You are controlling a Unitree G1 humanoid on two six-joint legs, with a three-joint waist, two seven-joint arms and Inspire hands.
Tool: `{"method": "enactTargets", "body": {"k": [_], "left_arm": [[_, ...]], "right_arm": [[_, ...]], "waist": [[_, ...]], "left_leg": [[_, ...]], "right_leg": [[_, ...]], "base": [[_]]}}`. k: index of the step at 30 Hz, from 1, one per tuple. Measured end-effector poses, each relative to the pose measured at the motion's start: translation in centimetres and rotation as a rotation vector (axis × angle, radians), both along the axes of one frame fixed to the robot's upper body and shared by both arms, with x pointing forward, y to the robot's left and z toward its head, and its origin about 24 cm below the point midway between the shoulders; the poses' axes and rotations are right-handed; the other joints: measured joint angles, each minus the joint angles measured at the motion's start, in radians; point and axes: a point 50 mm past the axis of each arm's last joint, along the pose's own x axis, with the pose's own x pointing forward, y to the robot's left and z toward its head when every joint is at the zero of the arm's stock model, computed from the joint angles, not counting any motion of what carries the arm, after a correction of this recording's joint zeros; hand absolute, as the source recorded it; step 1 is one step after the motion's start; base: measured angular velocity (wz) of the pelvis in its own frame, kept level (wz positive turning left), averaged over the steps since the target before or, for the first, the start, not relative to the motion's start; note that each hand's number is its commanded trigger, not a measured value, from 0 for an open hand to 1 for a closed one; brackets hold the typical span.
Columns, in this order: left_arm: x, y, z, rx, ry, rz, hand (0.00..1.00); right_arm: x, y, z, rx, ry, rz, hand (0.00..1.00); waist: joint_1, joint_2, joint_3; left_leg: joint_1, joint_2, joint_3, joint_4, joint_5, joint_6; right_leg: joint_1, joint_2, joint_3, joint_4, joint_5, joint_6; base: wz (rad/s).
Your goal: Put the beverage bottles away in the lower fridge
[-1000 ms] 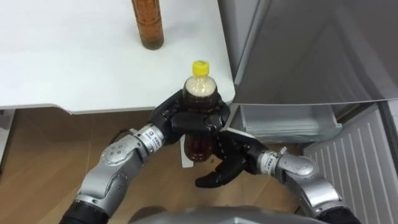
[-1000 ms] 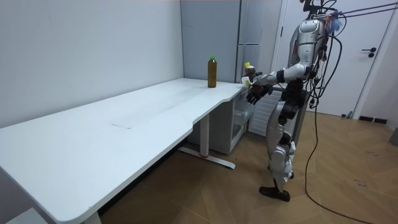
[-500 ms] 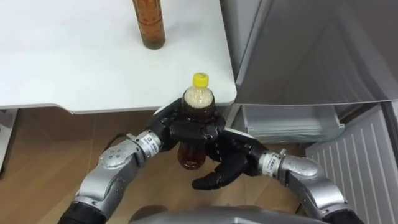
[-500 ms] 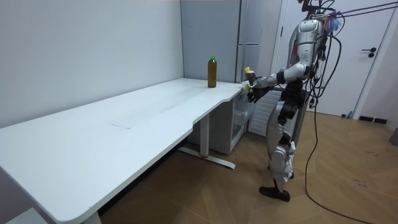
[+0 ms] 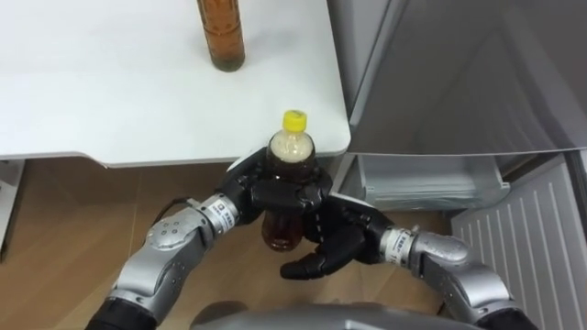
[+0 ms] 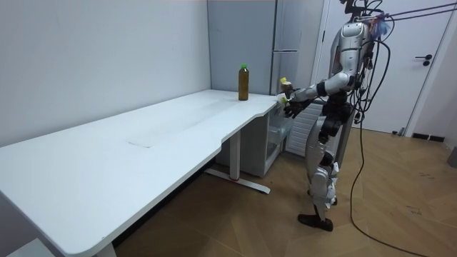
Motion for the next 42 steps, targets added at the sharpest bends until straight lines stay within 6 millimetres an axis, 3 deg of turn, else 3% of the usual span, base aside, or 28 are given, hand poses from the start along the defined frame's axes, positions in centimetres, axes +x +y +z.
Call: {"method": "enactTargets", "body": {"k": [6,17,18,19,20,29,40,41,42], "left_arm": [[0.0,-0.1,-0.3,0.001,0.008,0.008,1.00],[0.2,-0.1,-0.2,0.010,-0.001,0.007,1.00],[0.2,-0.1,-0.2,0.010,-0.001,0.008,1.00],[0.2,-0.1,-0.2,0.010,-0.002,0.009,1.00],[0.2,-0.1,-0.2,0.011,-0.002,0.011,1.00],[0.0,-0.6,-0.3,0.003,0.006,-0.015,1.00],[-0.2,-0.8,-0.5,-0.036,0.058,-0.002,1.00],[-0.2,-0.8,-0.5,-0.036,0.059,-0.003,0.95],[-0.2,-0.8,-0.5,-0.036,0.059,-0.004,0.83]], "right_arm": [[-0.2,0.2,-0.3,0.015,0.032,-0.032,0.00],[-0.5,0.4,-0.4,0.053,0.070,-0.084,0.02],[-0.5,0.5,-0.4,0.060,0.076,-0.092,0.30],[-0.5,0.5,-0.4,0.064,0.081,-0.098,0.82],[-0.6,0.5,-0.5,0.074,0.092,-0.114,1.00],[-0.9,0.3,-1.2,0.048,0.164,-0.238,1.00],[-1.1,0.3,-1.4,0.038,0.171,-0.231,1.00],[-1.1,0.3,-1.4,0.037,0.171,-0.231,1.00],[-1.2,0.2,-1.4,0.035,0.170,-0.231,1.00]], "waist": [[0.011,0.003,0.0000],[0.045,0.019,-0.0012],[0.046,0.019,-0.0013],[0.046,0.019,-0.0013],[0.046,0.019,-0.0014],[0.049,0.018,-0.0020],[0.048,0.016,-0.0042],[0.048,0.016,-0.0041],[0.048,0.016,-0.0041]], "left_leg": [[-0.004,0.002,0.000,0.003,0.000,0.000],[0.000,0.002,0.008,-0.002,0.000,0.000],[0.001,0.002,0.009,-0.001,0.000,0.000],[0.001,0.002,0.009,-0.001,0.000,0.000],[0.003,0.002,0.009,-0.002,0.000,0.000],[0.008,0.002,0.014,-0.010,0.000,0.000],[0.009,0.002,0.015,-0.010,0.000,0.000],[0.009,0.002,0.016,-0.009,0.000,0.000],[0.007,0.002,0.015,-0.009,0.000,0.000]], "right_leg": [[-0.001,-0.002,-0.028,0.003,0.001,-0.001],[-0.004,-0.003,-0.022,0.004,0.001,-0.001],[-0.003,-0.003,-0.022,0.004,0.001,-0.001],[-0.003,-0.003,-0.022,0.004,0.001,-0.001],[-0.003,-0.003,-0.022,0.004,0.001,-0.001],[-0.003,-0.003,-0.023,0.003,0.001,-0.001],[-0.004,-0.003,-0.022,0.003,0.001,-0.001],[-0.004,-0.003,-0.023,0.003,0.001,-0.001],[-0.004,-0.003,-0.023,0.003,0.001,-0.001]], "base": [[0.00],[-0.02],[-0.03],[0.00],[0.00],[-0.01],[0.00],[0.00],[0.00]]}}
